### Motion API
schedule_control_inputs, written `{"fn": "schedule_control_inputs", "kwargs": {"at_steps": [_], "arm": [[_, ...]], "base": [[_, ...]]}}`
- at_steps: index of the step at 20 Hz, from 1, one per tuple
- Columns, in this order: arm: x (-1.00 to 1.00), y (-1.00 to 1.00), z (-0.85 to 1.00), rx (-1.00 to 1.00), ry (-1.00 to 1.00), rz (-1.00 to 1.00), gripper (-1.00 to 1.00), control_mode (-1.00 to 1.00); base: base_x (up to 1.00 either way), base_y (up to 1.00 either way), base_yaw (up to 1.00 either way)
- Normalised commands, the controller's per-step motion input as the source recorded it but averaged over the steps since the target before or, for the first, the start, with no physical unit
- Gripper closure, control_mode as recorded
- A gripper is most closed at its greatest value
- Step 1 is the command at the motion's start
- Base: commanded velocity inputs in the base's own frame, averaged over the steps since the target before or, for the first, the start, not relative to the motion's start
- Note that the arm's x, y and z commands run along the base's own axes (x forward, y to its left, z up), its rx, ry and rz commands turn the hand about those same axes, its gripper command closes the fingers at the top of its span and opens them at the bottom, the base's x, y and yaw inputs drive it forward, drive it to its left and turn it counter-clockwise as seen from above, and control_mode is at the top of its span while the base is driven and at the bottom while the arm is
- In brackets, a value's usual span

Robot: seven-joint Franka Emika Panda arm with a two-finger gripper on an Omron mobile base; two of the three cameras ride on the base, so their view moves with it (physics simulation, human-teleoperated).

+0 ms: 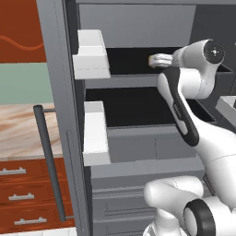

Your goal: Retrieve the sausage and cheese from the fridge and place them on the cutting board on the counter.

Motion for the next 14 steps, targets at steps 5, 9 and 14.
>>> {"fn": "schedule_control_inputs", "kwargs": {"at_steps": [5,9,14], "arm": [[0.31,0.00,0.00,-0.01,0.05,0.07,-1.00,-1.00],[0.39,0.00,-0.03,0.00,0.07,0.00,-1.00,-1.00],[0.46,0.00,0.00,0.00,0.02,0.00,-1.00,-1.00]], "base": [[0.00,0.00,0.00],[0.00,0.00,0.00],[0.00,0.00,0.00]]}}
